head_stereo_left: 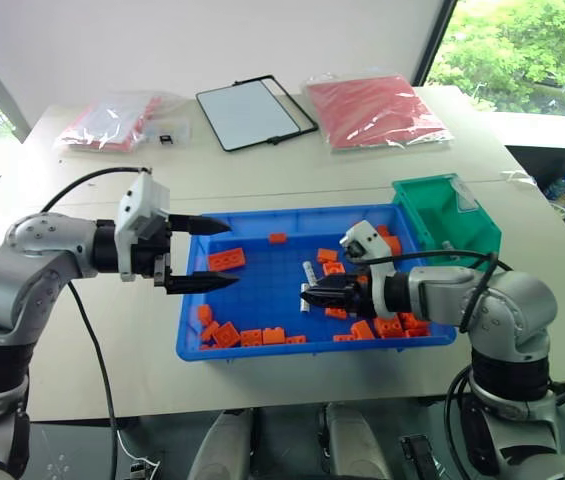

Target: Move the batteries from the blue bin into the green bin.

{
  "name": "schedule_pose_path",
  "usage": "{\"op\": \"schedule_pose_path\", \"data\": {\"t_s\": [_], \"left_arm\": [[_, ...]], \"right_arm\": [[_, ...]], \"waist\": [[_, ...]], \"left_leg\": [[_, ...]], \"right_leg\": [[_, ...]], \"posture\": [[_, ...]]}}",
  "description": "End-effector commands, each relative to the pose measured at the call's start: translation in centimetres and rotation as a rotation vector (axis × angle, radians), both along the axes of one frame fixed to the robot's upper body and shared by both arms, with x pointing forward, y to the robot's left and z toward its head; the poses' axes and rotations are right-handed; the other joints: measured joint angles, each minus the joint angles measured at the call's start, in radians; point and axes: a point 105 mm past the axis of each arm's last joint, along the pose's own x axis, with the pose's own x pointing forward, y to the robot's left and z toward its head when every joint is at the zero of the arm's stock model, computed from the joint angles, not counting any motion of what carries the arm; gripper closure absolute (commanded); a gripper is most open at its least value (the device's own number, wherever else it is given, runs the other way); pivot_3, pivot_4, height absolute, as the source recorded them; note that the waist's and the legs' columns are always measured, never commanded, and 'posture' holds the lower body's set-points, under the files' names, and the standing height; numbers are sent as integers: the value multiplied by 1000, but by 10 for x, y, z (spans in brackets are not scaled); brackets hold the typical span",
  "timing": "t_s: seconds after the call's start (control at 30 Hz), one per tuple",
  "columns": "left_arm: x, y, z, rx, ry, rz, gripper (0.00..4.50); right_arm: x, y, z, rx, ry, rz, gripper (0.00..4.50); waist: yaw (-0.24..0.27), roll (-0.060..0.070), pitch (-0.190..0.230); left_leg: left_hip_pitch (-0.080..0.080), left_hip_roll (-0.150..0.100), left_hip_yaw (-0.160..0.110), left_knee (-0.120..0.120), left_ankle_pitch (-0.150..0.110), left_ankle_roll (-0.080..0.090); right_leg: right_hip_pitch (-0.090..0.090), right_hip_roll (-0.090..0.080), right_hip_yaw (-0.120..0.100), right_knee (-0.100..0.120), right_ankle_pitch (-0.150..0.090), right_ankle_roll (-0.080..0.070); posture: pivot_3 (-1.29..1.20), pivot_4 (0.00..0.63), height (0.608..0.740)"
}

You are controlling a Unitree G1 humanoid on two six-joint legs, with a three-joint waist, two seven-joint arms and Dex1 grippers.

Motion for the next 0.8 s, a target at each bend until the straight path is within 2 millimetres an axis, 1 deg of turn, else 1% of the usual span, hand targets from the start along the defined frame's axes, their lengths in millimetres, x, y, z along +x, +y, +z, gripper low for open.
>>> {"op": "schedule_pose_path", "data": {"t_s": [0.03,0.13,0.3,0.47,0.6,0.63,0.7,0.77,0.8], "left_arm": [[-4,2,12,-2,-50,4,0],[-5,1,13,-3,-49,5,0],[-4,1,15,-4,-52,7,0],[-3,1,18,-5,-59,10,0],[-3,2,18,-6,-64,15,0],[-3,2,18,-7,-64,18,0],[-3,3,18,-11,-65,23,0],[-4,4,17,-11,-64,27,0],[-4,4,16,-11,-63,28,0]], "right_arm": [[-9,7,3,19,-11,31,1673],[-8,13,-7,6,17,29,1673],[1,23,-21,-47,22,33,1673],[16,32,-31,-127,-29,46,1673],[21,32,-35,-189,-90,69,1673],[23,31,-30,-178,-105,65,1673],[26,32,-12,-132,-133,53,1673],[23,34,15,-66,-169,56,1673],[22,34,22,-48,-176,57,1673]], "waist": [[1,0,0],[1,0,0],[-2,0,0],[-2,0,0],[2,-1,-1],[2,-1,-1],[2,-1,-1],[1,-1,-1],[1,-1,-1]], "left_leg": [[0,0,0,0,0,0],[0,0,0,0,0,0],[0,0,0,0,0,0],[1,0,0,0,0,0],[1,0,0,1,0,0],[1,0,0,1,0,0],[1,0,0,1,0,0],[1,0,0,1,0,0],[1,0,0,1,0,0]], "right_leg": [[0,0,0,0,0,0],[0,0,0,0,0,0],[0,0,0,0,0,0],[1,0,0,0,0,0],[1,0,0,0,0,0],[2,0,0,0,0,0],[2,0,0,0,0,0],[1,0,0,0,0,0],[1,0,0,0,0,0]], "posture": [[0,150,735],[0,150,735],[0,150,735],[0,150,735],[0,150,735],[0,150,735],[0,150,735],[0,150,735],[0,150,735]]}}
